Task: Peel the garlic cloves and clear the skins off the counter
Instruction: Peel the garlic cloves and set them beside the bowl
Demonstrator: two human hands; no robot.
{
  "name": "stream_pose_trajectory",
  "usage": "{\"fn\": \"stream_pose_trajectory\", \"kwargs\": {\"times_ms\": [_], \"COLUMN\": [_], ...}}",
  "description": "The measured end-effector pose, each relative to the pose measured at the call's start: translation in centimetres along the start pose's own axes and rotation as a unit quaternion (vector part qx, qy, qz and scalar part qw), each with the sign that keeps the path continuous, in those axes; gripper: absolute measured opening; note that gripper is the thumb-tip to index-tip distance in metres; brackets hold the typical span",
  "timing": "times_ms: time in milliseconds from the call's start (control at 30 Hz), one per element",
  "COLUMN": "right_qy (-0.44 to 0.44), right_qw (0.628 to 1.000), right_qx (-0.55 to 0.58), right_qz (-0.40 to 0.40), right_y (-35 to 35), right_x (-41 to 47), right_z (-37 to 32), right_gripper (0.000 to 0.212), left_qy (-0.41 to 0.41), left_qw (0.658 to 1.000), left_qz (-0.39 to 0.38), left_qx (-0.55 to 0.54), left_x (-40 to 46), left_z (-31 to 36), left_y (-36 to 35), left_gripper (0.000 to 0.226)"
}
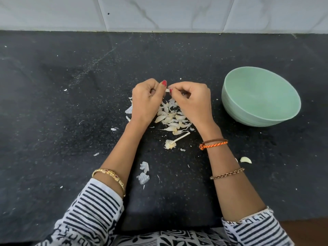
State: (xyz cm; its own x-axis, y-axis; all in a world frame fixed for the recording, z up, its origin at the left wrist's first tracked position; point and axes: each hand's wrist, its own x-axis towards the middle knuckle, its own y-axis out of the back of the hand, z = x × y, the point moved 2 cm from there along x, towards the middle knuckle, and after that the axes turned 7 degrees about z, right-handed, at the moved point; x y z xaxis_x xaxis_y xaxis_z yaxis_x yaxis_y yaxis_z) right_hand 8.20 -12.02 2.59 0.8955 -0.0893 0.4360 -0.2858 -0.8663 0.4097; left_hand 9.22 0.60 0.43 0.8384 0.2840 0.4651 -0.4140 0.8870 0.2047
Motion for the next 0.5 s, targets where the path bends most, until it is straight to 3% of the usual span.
{"fn": "stream_pose_trajectory", "kwargs": {"times_ms": [233,500], "right_qy": [0.004,-0.040], "right_qw": [0.999,0.999], "right_qx": [-0.013,0.009], "right_qz": [-0.047,-0.003], "right_y": [-0.02,-0.27], "right_x": [0.18,-0.05], "right_z": [0.20,0.20], "right_gripper": [0.015,0.019], "left_qy": [0.018,0.030], "left_qw": [1.000,0.997], "left_qz": [-0.008,-0.049], "left_qx": [-0.011,-0.043], "left_x": [-0.12,-0.04], "left_z": [0.17,0.19], "left_y": [-0.09,-0.48], "left_gripper": [0.036,0.036]}}
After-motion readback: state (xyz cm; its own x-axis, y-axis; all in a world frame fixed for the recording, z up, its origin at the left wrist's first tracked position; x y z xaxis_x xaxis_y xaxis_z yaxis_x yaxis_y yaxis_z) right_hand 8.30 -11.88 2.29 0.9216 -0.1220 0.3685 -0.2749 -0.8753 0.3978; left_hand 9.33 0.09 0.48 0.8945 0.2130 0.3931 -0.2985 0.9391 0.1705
